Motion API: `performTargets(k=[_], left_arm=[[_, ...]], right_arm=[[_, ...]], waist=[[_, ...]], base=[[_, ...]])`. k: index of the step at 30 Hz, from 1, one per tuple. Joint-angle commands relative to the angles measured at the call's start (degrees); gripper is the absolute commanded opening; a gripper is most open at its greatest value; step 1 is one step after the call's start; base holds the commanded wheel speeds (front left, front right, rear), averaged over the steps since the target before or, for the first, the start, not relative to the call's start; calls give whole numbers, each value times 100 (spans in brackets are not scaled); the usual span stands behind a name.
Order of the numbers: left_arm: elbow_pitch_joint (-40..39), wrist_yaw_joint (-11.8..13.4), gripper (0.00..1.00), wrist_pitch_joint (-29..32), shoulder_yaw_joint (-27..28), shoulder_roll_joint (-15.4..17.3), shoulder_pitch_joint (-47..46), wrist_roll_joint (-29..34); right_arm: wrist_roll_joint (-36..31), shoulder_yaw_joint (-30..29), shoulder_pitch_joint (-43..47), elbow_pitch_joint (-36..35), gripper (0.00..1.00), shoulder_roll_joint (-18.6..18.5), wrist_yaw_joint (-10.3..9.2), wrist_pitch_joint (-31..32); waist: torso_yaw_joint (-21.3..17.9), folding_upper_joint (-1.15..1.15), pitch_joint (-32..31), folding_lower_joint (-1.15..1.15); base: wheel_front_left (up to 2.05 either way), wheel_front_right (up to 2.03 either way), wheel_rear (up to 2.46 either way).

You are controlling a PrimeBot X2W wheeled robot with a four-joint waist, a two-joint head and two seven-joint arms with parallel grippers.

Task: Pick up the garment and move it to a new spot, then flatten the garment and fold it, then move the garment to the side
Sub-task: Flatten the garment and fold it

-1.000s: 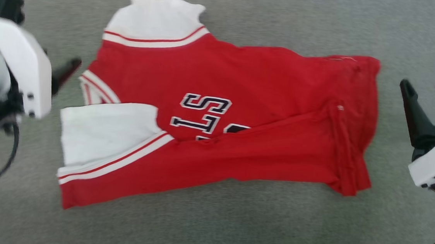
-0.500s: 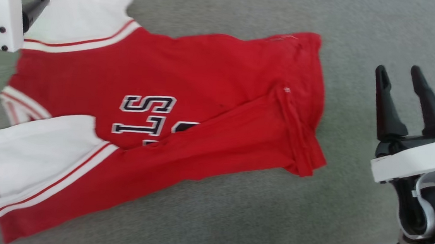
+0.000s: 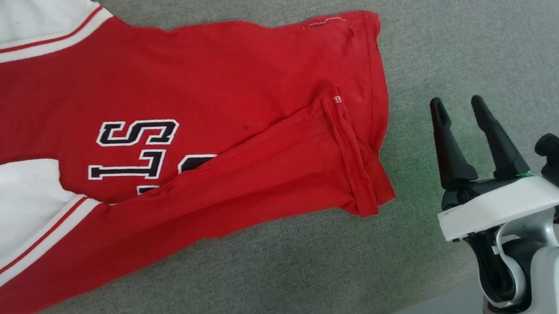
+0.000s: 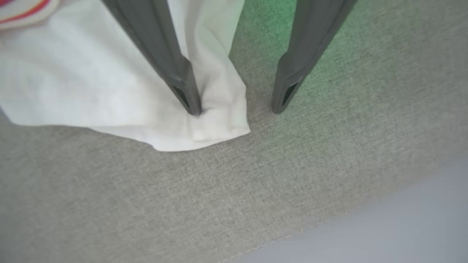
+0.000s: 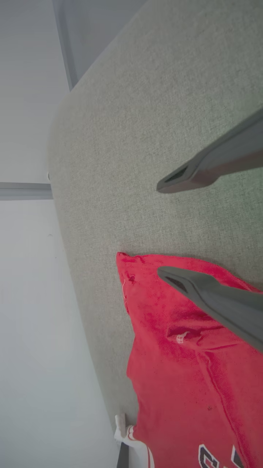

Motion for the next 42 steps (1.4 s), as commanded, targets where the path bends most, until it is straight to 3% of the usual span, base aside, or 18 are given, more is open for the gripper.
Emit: performTargets(k=[1,5,7,15,20,30,31,32,37,42], left_arm=[[127,45,100,111,-81,-55,57,66],[565,138,100,644,-209,-291,150,-51],[689,101,0,987,-298,-394,213,-129],[763,37,0,1079,-389,-663,-83,-85],[871,-49,0,874,-377,-831,-306,-81],[1087,-239,0,617,-370,-1075,-513,-127],[1109,-245,0,569,-358,-1101,-529,-139],[1137,-246,0,521,-338,-1131,-538,-157],[1224,-315,0,198,-311,-1235,-590,-155],[1201,-405,0,-172,-209,-1367,-732,-233]], right_arm=[[33,13,-68,13,100,4,-4,33],[23,132,-246,62,100,4,-4,271],[-10,185,-412,132,100,4,-4,484],[30,410,-1720,873,100,-119,-4,1822],[70,536,-2847,1911,100,-257,-4,2685],[262,1044,-3795,3447,100,-239,-2,3661],[305,1197,-3832,3574,88,-239,-2,3808],[335,1289,-3855,3677,0,-272,-2,3910],[428,1465,-4006,3786,0,-548,-3,3991],[469,1429,-3967,3581,0,-844,-4,3685]], waist=[[-32,0,55,0],[-33,0,125,0],[-18,0,155,0],[123,0,322,0],[296,0,390,0],[539,0,434,0],[563,0,435,0],[588,0,434,0],[767,0,326,0],[1015,0,68,0]], base=[[0,0,0],[0,0,0],[0,0,0],[0,0,0],[0,0,0],[0,0,0],[0,0,0],[0,0,0],[0,0,0],[0,0,0]])
